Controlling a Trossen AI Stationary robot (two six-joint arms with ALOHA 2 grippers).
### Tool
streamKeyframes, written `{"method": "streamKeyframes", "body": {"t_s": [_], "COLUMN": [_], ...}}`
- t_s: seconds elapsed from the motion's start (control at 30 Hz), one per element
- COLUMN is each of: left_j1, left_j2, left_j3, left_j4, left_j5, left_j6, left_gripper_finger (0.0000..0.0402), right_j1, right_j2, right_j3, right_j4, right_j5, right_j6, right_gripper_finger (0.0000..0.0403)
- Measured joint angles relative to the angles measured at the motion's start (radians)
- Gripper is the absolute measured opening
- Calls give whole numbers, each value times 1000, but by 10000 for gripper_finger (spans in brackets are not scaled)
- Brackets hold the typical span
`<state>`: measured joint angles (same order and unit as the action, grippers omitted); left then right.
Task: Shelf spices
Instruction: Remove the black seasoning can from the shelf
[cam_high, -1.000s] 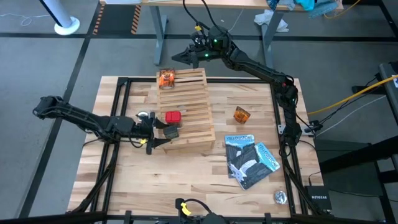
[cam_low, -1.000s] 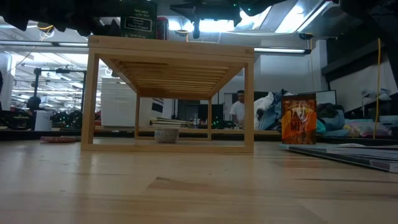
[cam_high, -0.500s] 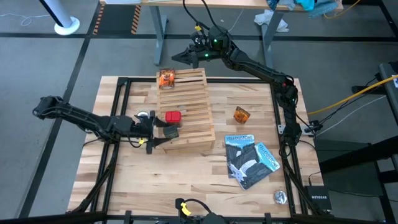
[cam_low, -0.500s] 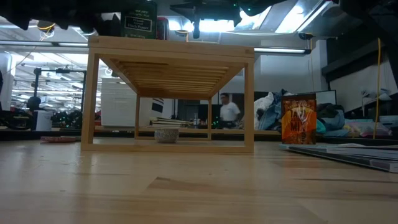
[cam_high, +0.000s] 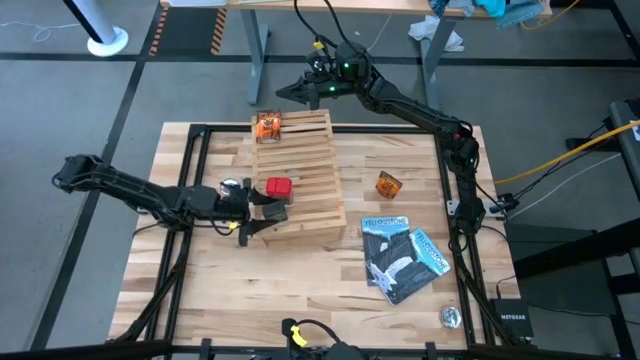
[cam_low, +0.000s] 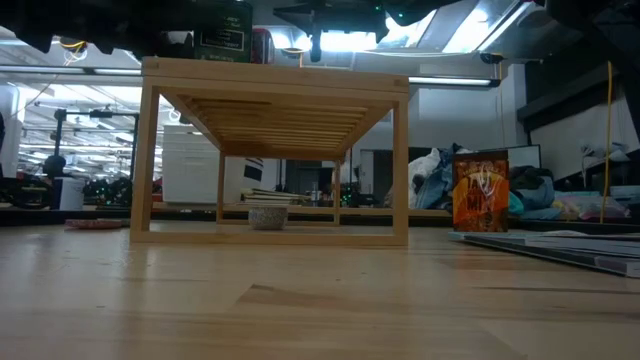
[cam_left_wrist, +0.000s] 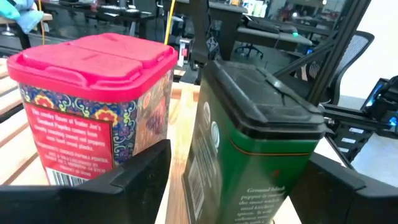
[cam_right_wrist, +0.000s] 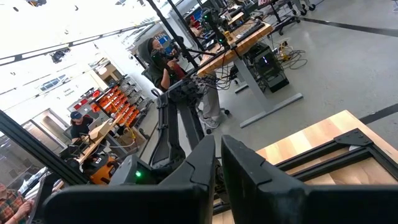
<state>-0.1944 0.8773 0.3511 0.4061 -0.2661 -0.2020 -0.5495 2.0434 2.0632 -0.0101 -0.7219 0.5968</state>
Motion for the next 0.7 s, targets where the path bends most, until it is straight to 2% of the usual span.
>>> {"method": "streamKeyframes", "body": {"t_s": [0.17, 0.43, 0.7], "left_j1": [0, 0, 0], "left_j2": [3, 2, -39], "left_j3": [0, 0, 0], "left_j4": [-3, -4, 7], "left_j5": [0, -1, 0], "left_j6": [0, 6, 8], "left_gripper_finger": [227, 108, 99], "right_j1": [0, 0, 0], "right_j2": [0, 0, 0], "right_j3": [0, 0, 0], "right_j4": [0, 0, 0], "right_j5": [0, 0, 0], "right_j6": [0, 0, 0], "right_gripper_finger": [33, 33, 33]}}
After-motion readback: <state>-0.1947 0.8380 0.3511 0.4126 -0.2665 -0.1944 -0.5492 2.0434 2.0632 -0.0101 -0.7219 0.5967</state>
